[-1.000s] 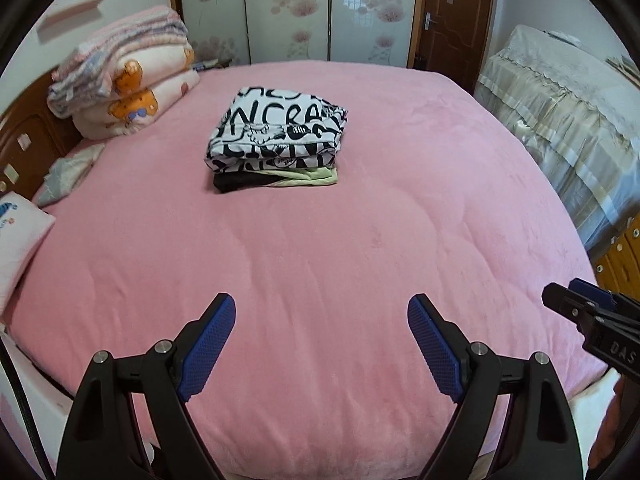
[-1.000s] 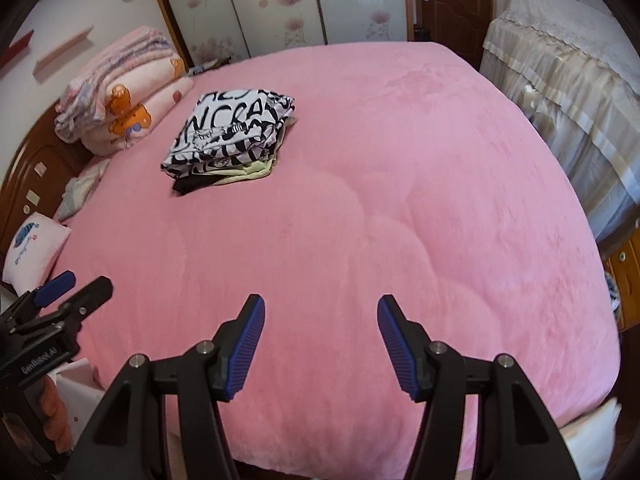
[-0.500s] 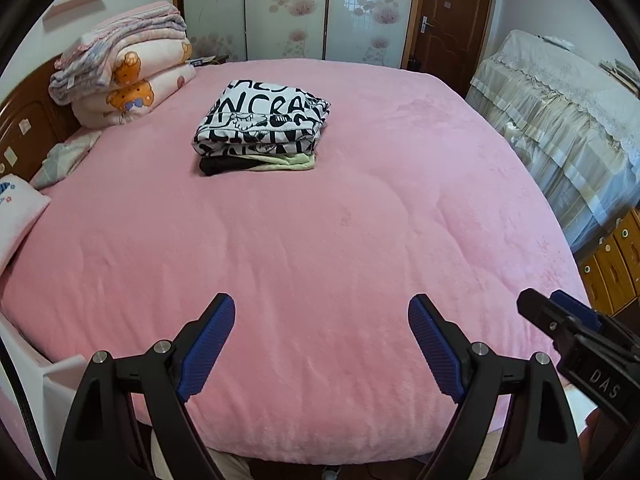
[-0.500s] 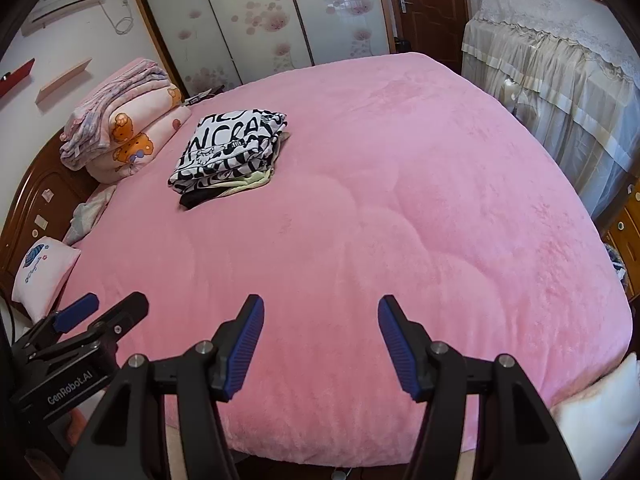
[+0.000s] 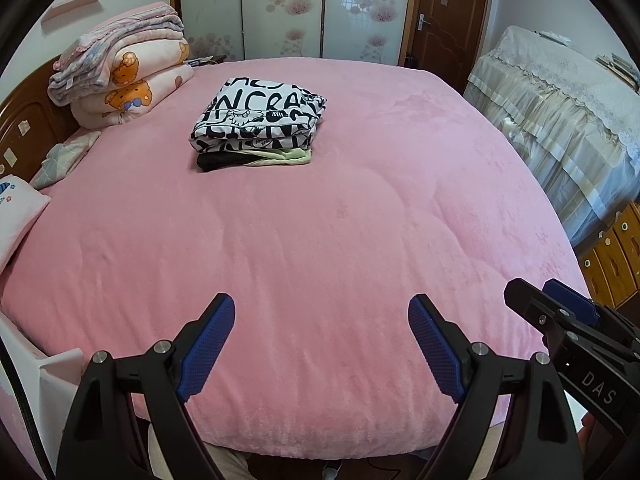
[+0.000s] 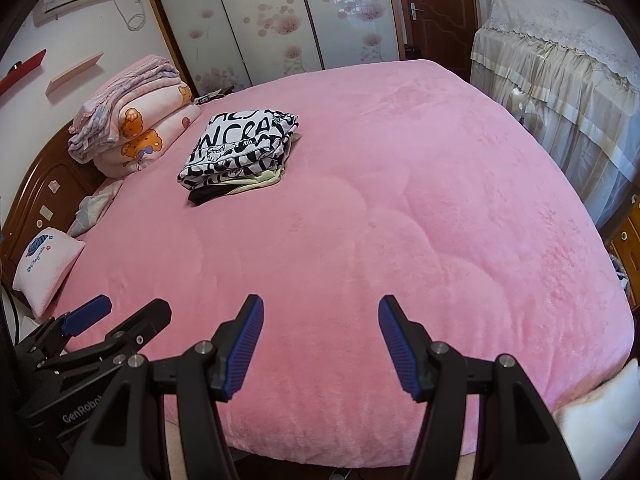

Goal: Fold large clothes

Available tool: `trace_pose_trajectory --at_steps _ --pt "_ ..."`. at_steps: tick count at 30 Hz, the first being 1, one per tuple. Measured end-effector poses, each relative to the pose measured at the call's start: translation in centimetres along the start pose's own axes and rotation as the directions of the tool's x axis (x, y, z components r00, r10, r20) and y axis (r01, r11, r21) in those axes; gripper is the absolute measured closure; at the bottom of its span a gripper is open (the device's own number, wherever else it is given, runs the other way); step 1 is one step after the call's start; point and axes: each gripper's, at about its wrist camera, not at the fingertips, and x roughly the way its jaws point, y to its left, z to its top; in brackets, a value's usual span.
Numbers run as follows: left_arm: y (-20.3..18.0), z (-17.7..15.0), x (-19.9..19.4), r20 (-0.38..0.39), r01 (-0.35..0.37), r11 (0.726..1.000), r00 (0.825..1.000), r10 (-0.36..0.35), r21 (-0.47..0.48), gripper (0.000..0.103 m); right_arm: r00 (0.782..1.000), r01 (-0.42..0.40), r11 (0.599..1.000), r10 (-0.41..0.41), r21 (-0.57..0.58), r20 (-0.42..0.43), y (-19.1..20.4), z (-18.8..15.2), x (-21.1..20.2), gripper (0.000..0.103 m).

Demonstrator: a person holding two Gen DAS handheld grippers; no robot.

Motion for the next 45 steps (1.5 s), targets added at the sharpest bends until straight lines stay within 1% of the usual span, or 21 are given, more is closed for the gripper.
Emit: trace_pose_trajectory --at_steps 3,9,15,25,35,45 --pt "-0.1 0.0 0.2 -0.003 0.005 1.0 1.0 -0.005 0.005 0.015 1.0 -0.012 1.0 0.012 0.008 -0.006 -0.1 -0.3 0.1 0.043" --pt "-0.2 -0.1 0.3 -0.014 0.008 1.0 1.0 -0.008 -0.001 0.015 1.0 -0.005 1.0 0.005 -0.001 0.0 0.2 -0.6 0.0 0.043" --pt "-0.3 -0.2 0.0 -0.007 -0.011 1.0 1.0 0.011 0.009 0.015 1.0 -0.017 1.0 0.017 0.001 0.004 0.3 -0.8 -0.1 0.043" --pt "-0.1 -0.3 -0.6 0.001 -0.015 1.0 1.0 0.015 0.006 0.016 0.999 -0.028 1.0 0.027 0.003 0.022 0.4 -1.0 -0.7 0.043" --pt "-0.1 -0.5 -0.9 0.008 -0.022 1.0 1.0 0.022 0.001 0.016 0.999 -0.022 1.0 0.022 0.005 0.036 0.4 -0.9 -1.1 0.043" --pt "-0.3 -0.2 -0.5 -0.01 -0.026 1.0 1.0 0.026 -0.003 0.016 0.999 -0.011 1.0 0.011 0.004 0.031 0.6 -0.7 -0.8 0.043"
